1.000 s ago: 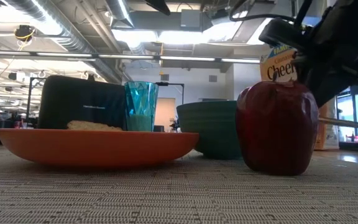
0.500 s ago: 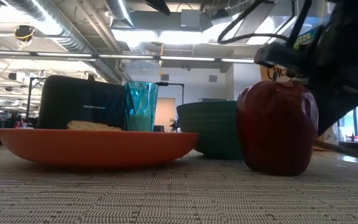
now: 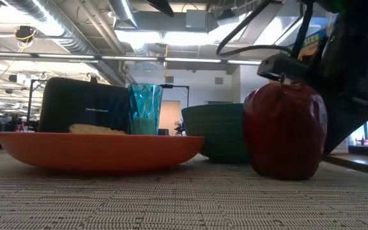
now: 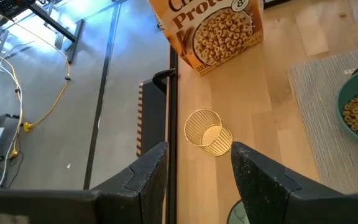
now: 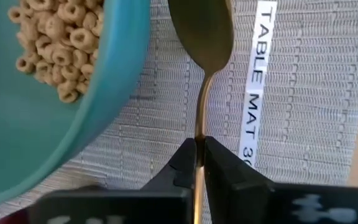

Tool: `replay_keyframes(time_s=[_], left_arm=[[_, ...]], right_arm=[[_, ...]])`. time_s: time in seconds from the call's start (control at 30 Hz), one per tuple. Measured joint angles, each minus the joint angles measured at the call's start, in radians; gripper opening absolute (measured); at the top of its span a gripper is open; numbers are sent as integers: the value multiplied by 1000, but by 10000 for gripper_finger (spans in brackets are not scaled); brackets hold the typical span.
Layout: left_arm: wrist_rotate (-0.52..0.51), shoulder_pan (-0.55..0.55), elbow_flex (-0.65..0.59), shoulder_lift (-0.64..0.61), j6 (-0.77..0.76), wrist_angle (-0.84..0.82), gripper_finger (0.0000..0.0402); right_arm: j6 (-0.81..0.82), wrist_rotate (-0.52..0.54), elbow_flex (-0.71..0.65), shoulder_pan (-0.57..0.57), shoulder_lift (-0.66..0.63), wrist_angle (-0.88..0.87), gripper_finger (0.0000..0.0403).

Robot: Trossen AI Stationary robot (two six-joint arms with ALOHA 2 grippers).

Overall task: Arrange a breakfast setting
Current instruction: Put the spoon right next to the cereal bowl on the placemat, then put the glass cup with the rice grain on the placemat

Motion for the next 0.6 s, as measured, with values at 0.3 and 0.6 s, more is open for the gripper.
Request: replay_keyframes(time_s=[0.3,0.6], left_arm=[[0,10,0,0,0,-5,170],[-7,36,0,-4,-1,-42,170]], right_arm=[[12,-5,0,0,0,-22,64],[2,31,17,1,-15,-57,179]])
